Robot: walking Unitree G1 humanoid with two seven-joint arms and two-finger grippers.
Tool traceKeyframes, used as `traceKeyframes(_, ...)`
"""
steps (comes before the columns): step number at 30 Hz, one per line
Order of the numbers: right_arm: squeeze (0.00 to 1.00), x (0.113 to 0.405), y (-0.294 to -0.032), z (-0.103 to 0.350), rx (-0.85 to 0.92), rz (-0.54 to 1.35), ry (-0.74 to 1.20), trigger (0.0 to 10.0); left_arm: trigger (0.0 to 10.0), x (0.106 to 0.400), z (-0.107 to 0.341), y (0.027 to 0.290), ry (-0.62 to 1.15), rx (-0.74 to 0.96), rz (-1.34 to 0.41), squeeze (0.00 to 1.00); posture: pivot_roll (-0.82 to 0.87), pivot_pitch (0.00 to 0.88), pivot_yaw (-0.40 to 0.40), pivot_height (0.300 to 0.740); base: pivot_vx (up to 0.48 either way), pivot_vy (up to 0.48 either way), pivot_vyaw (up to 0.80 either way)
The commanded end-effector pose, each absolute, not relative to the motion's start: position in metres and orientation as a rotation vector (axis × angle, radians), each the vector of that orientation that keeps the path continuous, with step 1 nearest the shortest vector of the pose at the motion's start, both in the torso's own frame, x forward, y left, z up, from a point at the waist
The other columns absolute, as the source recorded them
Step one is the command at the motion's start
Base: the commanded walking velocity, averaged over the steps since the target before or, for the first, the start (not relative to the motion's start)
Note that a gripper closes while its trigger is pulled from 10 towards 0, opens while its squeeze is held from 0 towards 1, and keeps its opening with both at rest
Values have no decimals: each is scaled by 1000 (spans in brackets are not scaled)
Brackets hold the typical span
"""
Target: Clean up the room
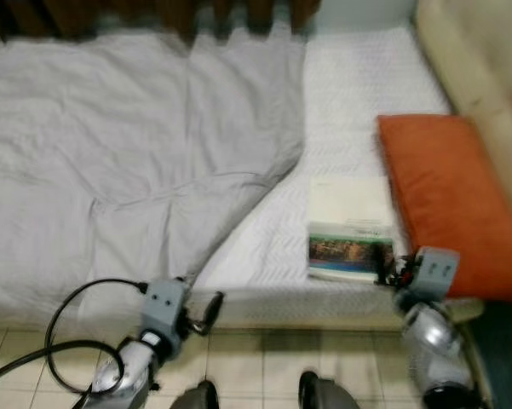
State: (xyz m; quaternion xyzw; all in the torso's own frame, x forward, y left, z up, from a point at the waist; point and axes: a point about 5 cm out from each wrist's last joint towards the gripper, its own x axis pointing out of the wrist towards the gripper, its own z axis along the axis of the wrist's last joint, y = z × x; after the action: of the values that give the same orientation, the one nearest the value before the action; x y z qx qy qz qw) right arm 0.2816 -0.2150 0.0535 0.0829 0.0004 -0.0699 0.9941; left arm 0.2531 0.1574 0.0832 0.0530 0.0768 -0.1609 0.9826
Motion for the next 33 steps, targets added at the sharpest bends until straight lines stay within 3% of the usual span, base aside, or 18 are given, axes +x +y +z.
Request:
traceKeyframes(1, 1000, 281, -216, 64, 179, -145, -54, 10000, 10000, 250, 74, 163, 176, 124, -296, 0, -49, 0, 16, 740, 0, 0, 0)
traceKeyframes(4, 1000, 248, -215, 59, 113, -110, -83, 10000, 10000, 251, 76, 167, 116, 86, -236, 0, -78, 0, 30, 740, 0, 0, 0)
traceKeyframes(8, 945, 234, -218, 56, 80, -109, -65, 10000, 10000, 252, 80, 166, 66, 82, -246, 0, -87, 0, 30, 740, 0, 0, 0)
traceKeyframes(9, 0, 227, -218, 56, 61, -102, -64, 10000, 10000, 255, 85, 161, 24, 76, -259, 0, -91, 0, 30, 740, 0, 0, 0)
traceKeyframes(12, 0, 217, -220, 57, 36, -106, -35, 10000, 10000, 268, 100, 144, -95, 95, -295, 0, -95, 0, 22, 740, 0, 0, 0)
traceKeyframes(16, 0, 225, -220, 59, 19, -96, -37, 10000, 10000, 272, 100, 141, -105, 71, -297, 0, -94, 0, 17, 740, 0, 0, 0)
traceKeyframes(21, 0, 245, -220, 69, 2, -67, -51, 10000, 10000, 276, 89, 147, -67, 24, -250, 0, -88, 0, 0, 740, 0, 480, 0)
traceKeyframes(33, 0, 247, -203, 65, 103, 8, 0, 10000, 10000, 270, 77, 159, -21, 5, -208, 0, -59, 0, -11, 740, 0, 480, 0)
